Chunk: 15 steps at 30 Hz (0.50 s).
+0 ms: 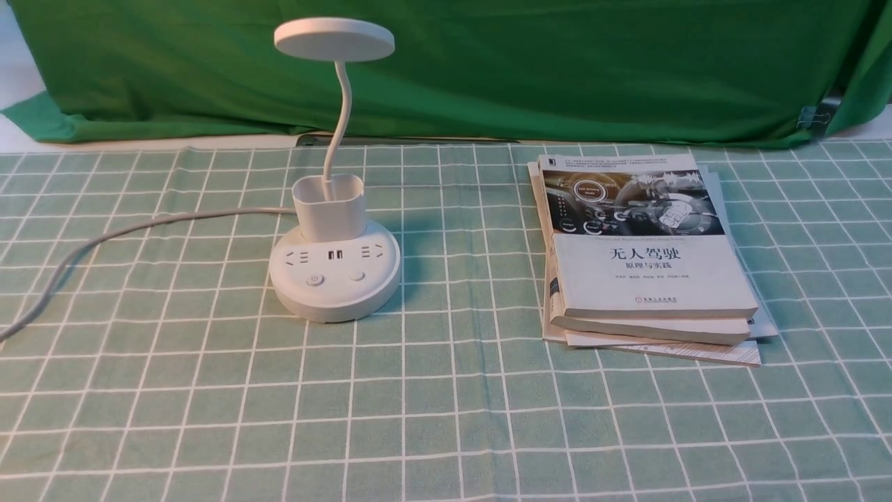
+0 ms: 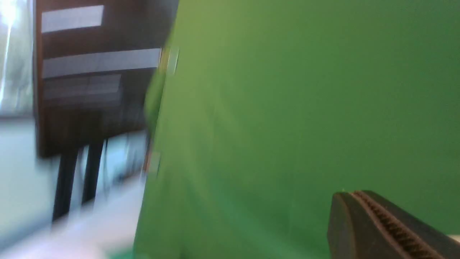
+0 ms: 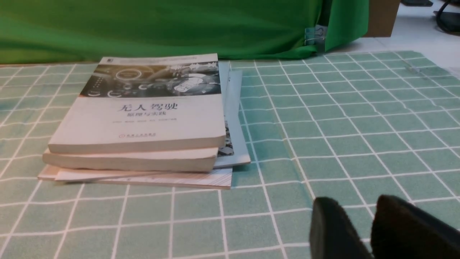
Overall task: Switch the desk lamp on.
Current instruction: Use the left arm to press the button switch on the lamp holder
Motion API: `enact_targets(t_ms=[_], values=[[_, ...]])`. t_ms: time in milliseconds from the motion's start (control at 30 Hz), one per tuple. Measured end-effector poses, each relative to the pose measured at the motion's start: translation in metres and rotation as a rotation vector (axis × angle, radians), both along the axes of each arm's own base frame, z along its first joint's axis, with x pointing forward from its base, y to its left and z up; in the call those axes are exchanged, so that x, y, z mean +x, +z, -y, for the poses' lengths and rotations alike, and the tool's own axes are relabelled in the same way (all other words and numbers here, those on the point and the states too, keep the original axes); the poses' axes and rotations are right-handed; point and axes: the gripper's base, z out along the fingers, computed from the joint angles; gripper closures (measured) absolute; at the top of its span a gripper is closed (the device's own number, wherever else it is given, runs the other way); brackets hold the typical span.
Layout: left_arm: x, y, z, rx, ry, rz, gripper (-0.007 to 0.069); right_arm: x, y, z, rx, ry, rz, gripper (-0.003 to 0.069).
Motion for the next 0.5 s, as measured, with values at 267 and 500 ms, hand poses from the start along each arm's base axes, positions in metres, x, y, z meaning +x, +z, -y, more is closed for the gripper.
enact_targets(t_ms=[267, 500], values=[[0.101, -0.077, 0.018, -0.28, -0.204, -0.673, 0.0623, 0.0, 0.0, 0.0, 0.0, 0.0, 0.0, 0.0418], [0.178, -0.099, 0.075, -0.182, -0.48, -0.914, 0.0623, 0.0, 0.0, 0.0, 0.0, 0.0, 0.0, 0.0418]])
